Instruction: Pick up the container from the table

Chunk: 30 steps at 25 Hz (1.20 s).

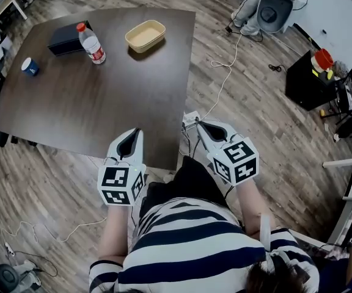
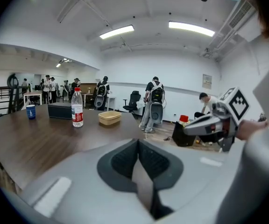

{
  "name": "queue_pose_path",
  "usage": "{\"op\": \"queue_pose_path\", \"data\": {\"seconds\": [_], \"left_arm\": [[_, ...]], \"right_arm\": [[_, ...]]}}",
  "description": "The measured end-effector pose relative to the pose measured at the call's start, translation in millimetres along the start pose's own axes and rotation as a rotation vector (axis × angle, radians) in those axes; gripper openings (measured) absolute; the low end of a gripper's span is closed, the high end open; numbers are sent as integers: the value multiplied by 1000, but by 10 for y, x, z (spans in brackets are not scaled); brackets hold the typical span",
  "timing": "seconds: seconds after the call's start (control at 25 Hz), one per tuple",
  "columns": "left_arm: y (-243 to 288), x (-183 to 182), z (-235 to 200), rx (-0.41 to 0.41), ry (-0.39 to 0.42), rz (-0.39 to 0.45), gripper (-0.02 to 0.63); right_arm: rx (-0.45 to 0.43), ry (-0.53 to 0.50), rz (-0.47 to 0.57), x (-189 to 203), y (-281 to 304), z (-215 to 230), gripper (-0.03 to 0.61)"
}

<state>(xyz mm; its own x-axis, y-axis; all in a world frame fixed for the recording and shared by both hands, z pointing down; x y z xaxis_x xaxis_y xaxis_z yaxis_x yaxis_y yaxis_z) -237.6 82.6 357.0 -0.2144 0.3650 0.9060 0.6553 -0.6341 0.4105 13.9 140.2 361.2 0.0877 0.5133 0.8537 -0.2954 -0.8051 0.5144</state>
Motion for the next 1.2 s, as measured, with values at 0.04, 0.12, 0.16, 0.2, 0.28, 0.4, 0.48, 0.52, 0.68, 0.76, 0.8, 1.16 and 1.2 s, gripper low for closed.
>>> {"op": "queue_pose_path", "data": {"seconds": [0.04, 0.12, 0.16, 0.2, 0.28, 0.4, 0.48, 0.52, 0.68, 0.76, 0.8, 1.16, 1.2], "left_arm": [[31, -29, -2, 2, 0, 3, 0], [94, -79, -16, 6, 5, 7, 0], [124, -97, -29, 7, 8, 7, 0], [157, -110, -43, 6, 10, 7, 0], [236, -135, -69, -1, 8, 8, 0], [383, -200, -91, -23, 0, 15, 0], [498, -263, -104, -46, -5, 17, 0], [563, -296, -109, -58, -9, 16, 0], [890, -450, -86, -93, -17, 8, 0], [1073, -543, -74, -103, -11, 4, 0], [1157, -586, -71, -109, -7, 2, 0], [1905, -985, -101, -158, 32, -30, 0], [1975, -1030, -114, -167, 43, -37, 0]], "right_arm": [[3, -1, -1, -22, 16, 32, -5], [4, 0, 2, -70, 64, 94, -5], [1, 2, 5, -94, 96, 122, -5], [-4, 2, 9, -116, 133, 148, -5], [-17, -1, 13, -161, 213, 216, -5], [-43, -10, 14, -237, 343, 369, -5], [-65, -13, 15, -293, 435, 495, -3], [-77, -16, 14, -322, 486, 566, -3], [-116, -30, 6, -460, 705, 928, 0], [-129, -34, 6, -537, 823, 1118, 2], [-136, -37, 5, -571, 881, 1201, 2], [-209, -68, -21, -856, 1325, 1890, 2], [-219, -69, -29, -874, 1377, 1944, 2]]}}
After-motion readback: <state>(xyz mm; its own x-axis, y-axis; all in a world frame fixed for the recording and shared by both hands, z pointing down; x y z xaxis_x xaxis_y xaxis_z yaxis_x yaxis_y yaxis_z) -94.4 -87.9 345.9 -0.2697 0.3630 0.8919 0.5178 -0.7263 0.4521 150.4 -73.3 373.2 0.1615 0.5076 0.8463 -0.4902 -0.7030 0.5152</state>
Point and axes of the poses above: the fingertips, and each gripper's own axes: y forward along the fingers, z to its right, x out of its underside, the point moved 10 cm from there along -y, backward along the fingers, and after that the axes turned 1 degree about x, right-handed, at the moved point
